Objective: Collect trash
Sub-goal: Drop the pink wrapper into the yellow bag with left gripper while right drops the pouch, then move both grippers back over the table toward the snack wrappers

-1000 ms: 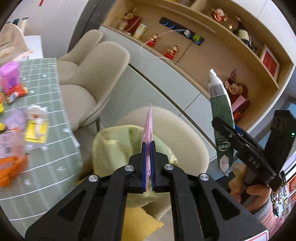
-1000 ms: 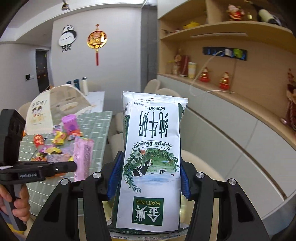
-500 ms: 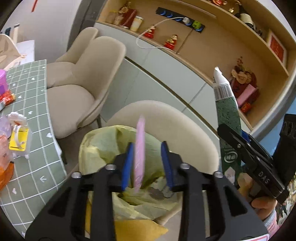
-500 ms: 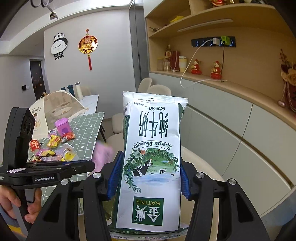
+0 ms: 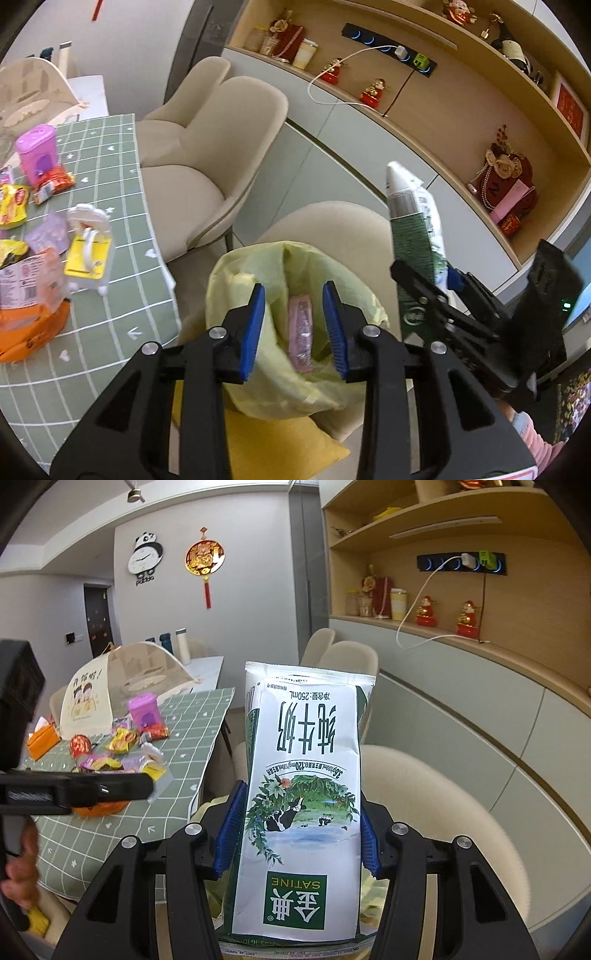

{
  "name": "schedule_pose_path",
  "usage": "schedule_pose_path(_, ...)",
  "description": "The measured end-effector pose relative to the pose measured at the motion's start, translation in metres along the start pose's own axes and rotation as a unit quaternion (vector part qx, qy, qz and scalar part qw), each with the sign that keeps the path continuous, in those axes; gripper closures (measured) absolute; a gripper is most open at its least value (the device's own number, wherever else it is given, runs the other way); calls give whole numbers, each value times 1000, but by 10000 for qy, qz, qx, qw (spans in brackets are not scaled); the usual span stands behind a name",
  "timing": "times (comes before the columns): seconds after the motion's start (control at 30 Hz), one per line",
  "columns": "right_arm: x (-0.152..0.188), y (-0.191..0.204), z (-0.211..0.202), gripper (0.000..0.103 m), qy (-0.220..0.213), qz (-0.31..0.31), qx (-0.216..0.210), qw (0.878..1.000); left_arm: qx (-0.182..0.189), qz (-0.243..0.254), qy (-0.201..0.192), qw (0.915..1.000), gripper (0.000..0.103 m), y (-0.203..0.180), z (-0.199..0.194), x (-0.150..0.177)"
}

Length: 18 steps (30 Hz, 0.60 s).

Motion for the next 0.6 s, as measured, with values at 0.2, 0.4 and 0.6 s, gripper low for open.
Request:
schedule_pose_path(0.2,10,6,16,52,92,-53,-104,9999,-148,-138,-76,9998,73,11,-20,9)
schedule_pose_path(0.4,17,9,23,42,162,20,36,9999,-257,-331,-113,9991,73,25,-28,12)
schedule_pose_path(0.6,17,16,17,42,179,21,-79,9998,-372,-390,-151,9984,72,35,-37,19)
Point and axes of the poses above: each gripper's, at about its wrist camera, not at the fingertips, and z roughly the way its jaws point, y to its left, x to its underside, the point moved 1 cm from there along z, roughly the way its jaws point, and after that the axes turned 6 degrees about x, right-handed, at the moved point
